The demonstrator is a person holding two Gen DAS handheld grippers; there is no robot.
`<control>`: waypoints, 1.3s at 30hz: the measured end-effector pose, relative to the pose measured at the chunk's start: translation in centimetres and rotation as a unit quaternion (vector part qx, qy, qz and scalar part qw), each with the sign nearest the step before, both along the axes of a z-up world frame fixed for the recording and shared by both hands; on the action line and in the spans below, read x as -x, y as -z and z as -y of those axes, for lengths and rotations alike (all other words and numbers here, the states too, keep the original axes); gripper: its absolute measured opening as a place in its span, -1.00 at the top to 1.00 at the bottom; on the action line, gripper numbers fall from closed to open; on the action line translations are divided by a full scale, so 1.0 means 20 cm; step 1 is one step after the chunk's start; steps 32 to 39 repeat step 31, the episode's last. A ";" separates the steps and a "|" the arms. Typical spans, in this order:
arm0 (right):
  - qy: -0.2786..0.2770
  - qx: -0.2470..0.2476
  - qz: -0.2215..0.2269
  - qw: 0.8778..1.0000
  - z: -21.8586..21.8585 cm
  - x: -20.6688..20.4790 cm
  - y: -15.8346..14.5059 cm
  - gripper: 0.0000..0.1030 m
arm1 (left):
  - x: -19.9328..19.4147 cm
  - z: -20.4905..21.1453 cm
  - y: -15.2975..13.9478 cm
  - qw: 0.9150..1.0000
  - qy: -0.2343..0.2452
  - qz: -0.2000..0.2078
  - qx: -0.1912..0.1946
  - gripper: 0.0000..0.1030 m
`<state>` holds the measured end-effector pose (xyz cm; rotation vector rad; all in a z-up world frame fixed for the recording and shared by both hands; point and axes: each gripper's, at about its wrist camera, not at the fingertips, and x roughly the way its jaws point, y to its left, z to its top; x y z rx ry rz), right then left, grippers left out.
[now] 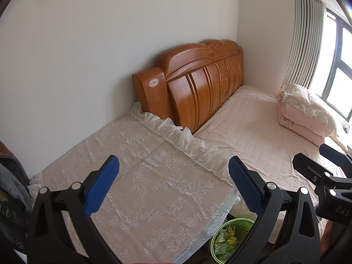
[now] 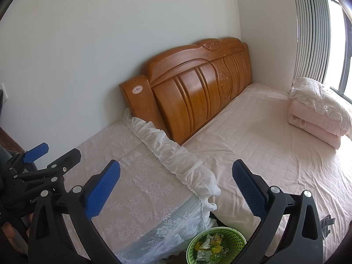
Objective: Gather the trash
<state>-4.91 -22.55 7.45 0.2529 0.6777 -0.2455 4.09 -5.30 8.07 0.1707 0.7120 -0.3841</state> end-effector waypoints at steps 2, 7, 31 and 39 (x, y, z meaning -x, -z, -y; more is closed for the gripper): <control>0.000 0.000 0.000 1.000 0.00 0.00 0.00 -0.96 | 0.00 0.00 0.00 1.000 0.000 0.000 0.000 -0.85; -0.001 -0.002 0.000 1.000 0.00 0.00 0.00 -0.96 | 0.00 0.00 0.00 1.000 -0.003 -0.001 -0.001 -0.85; -0.011 -0.014 -0.013 1.000 -0.02 -0.05 0.06 -0.96 | -0.06 -0.02 0.04 1.000 -0.017 -0.014 0.006 -0.85; -0.011 -0.014 -0.013 1.000 -0.02 -0.05 0.06 -0.96 | -0.06 -0.02 0.04 1.000 -0.017 -0.014 0.006 -0.85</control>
